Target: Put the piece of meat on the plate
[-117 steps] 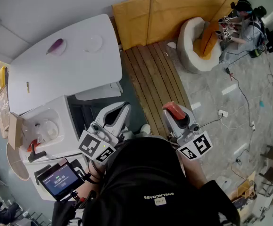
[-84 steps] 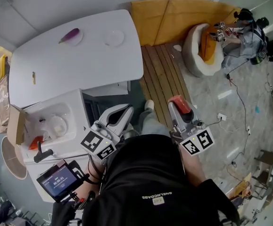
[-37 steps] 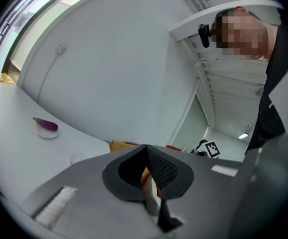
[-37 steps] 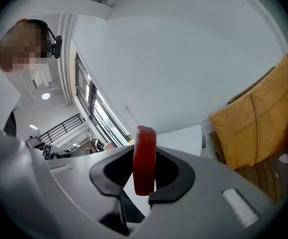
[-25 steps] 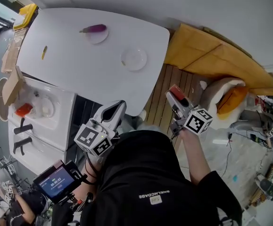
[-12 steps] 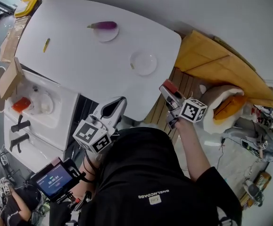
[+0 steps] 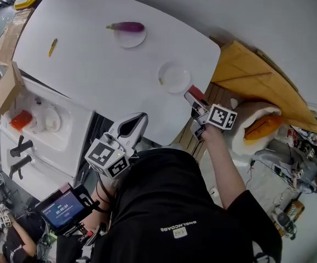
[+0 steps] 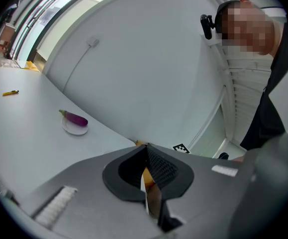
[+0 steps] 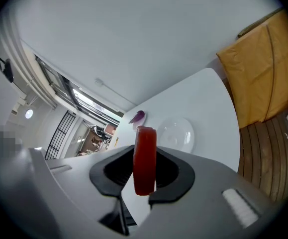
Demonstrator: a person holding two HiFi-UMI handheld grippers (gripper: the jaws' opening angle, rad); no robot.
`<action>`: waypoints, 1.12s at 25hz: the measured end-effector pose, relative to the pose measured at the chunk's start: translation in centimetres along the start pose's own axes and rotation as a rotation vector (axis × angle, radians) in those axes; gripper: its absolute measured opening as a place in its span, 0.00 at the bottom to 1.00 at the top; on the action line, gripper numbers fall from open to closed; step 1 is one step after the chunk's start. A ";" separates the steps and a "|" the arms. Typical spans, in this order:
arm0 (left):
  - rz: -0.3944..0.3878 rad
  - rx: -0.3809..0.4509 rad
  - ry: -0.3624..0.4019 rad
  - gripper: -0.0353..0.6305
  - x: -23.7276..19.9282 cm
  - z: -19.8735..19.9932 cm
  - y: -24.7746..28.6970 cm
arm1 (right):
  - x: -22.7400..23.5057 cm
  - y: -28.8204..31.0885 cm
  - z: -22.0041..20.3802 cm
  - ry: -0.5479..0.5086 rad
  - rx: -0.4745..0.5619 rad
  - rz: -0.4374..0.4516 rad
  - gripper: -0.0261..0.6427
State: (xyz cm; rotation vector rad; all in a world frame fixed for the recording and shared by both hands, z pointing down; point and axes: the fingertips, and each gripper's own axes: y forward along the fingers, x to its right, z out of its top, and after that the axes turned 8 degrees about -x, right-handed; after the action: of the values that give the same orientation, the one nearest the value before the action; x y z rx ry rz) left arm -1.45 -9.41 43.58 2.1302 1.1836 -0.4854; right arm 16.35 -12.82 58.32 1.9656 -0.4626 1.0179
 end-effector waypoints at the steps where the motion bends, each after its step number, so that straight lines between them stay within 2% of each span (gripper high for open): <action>1: 0.000 0.002 -0.008 0.08 -0.4 0.0 0.1 | 0.4 0.5 0.2 0.004 -0.011 -0.010 0.18; 12: 0.016 -0.008 -0.096 0.08 -5.9 0.3 2.2 | 5.3 7.3 1.1 0.057 -0.149 -0.105 0.18; 28: 0.018 0.028 -0.193 0.08 -7.1 1.0 2.2 | 6.6 10.7 0.7 0.011 -0.341 -0.233 0.18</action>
State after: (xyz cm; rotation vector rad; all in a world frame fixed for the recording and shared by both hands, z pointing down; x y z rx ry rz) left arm -3.30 -15.29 47.85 2.0636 1.0543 -0.6863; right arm 13.83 -19.10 68.96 1.6626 -0.3639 0.7475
